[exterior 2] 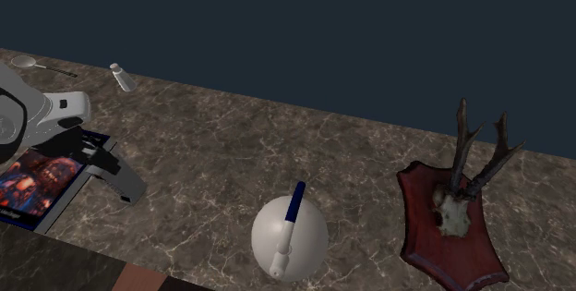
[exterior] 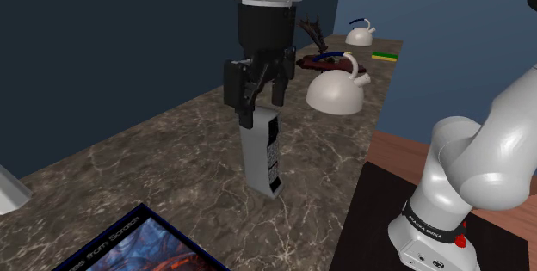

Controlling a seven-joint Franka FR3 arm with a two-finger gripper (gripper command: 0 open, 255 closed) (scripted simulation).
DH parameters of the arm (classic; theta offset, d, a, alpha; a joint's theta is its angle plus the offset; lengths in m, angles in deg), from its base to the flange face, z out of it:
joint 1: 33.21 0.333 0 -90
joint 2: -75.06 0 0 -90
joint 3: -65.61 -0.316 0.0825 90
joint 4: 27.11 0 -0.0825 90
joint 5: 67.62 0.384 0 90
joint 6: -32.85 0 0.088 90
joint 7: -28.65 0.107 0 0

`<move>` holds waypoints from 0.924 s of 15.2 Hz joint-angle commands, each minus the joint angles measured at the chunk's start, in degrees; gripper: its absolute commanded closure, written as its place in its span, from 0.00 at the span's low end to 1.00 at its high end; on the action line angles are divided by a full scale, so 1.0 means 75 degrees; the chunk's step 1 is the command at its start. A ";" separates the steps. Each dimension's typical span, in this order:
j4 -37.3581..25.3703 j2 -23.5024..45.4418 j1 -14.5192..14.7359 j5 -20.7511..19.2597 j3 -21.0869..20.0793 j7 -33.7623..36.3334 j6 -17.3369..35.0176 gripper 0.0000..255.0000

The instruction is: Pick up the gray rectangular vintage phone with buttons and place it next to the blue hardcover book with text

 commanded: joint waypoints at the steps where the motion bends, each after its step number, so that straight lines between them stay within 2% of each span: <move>1: 0.0000 0.0000 0.0000 0.0000 0.0000 0.0000 0.0000 0.00; 2: 0.0000 0.0000 0.0000 0.0000 -0.0001 0.0001 -0.0001 0.00; 6: -0.1252 0.0283 -0.0047 -0.0106 0.0001 0.0093 -0.0982 0.00; 14: -0.1252 0.0283 -0.0047 -0.0106 0.0001 0.0094 -0.0982 0.00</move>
